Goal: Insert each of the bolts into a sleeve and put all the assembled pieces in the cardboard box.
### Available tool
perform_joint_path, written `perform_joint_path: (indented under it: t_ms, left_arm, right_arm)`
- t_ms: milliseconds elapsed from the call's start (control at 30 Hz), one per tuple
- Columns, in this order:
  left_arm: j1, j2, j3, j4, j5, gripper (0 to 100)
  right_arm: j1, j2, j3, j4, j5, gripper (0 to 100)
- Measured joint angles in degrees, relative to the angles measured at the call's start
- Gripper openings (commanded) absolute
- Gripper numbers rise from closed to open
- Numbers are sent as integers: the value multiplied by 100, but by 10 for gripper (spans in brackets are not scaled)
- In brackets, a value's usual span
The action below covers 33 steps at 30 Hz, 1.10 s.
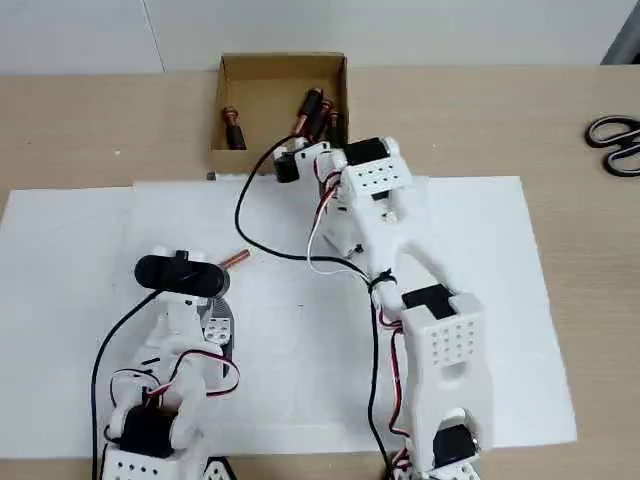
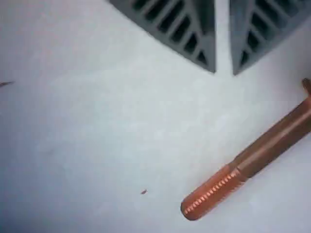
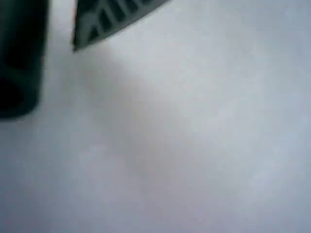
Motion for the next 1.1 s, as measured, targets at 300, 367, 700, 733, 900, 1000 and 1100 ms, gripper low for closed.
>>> perform_joint_path:
  t_ms: [300,367,700,733,900,1000,1100]
  left_arm:
    - [0,0,0,0,0,6]
    - [0,0,0,0,0,6]
    - [0,0,-70,0,334,6]
    - [0,0,-185,0,387,6]
    - [0,0,-1029,0,431,6]
    - [-132,0,-1538,0,431,6]
    - [-264,0,-2022,-26,431,6]
  right_arm:
    - [9,0,0,-35,246,4]
    - [9,-9,0,-35,246,4]
    - [-18,-1371,9,431,167,2]
    - [-26,-1538,9,554,132,2]
    - [378,-2286,9,835,-255,2]
    - [791,-2716,123,862,-677,2]
    - [862,-3182,712,862,-844,2]
